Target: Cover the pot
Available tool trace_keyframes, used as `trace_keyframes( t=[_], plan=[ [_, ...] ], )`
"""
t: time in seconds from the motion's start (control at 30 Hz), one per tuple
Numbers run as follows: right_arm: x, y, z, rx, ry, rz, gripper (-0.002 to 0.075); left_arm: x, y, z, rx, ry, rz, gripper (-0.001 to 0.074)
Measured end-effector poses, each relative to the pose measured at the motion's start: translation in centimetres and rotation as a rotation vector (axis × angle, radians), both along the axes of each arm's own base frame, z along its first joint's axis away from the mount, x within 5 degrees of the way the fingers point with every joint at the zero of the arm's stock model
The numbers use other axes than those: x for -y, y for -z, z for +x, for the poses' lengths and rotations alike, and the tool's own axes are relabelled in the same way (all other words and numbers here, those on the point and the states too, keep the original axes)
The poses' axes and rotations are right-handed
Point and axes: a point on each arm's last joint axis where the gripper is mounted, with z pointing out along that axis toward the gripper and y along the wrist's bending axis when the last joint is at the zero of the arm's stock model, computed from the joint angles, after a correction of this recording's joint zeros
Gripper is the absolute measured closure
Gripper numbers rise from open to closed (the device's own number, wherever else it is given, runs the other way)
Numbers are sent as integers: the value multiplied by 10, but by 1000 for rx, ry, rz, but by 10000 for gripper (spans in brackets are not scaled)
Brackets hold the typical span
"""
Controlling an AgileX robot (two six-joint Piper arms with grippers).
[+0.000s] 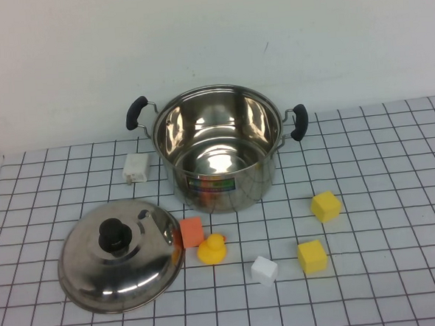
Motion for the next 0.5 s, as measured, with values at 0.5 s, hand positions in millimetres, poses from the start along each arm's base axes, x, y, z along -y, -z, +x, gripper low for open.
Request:
trace_keyframes(
  t=[0.5],
  plan=[
    [0,0,0,0,0,0,717,-3,-17,-11,226,-5,-61,737]
  ],
)
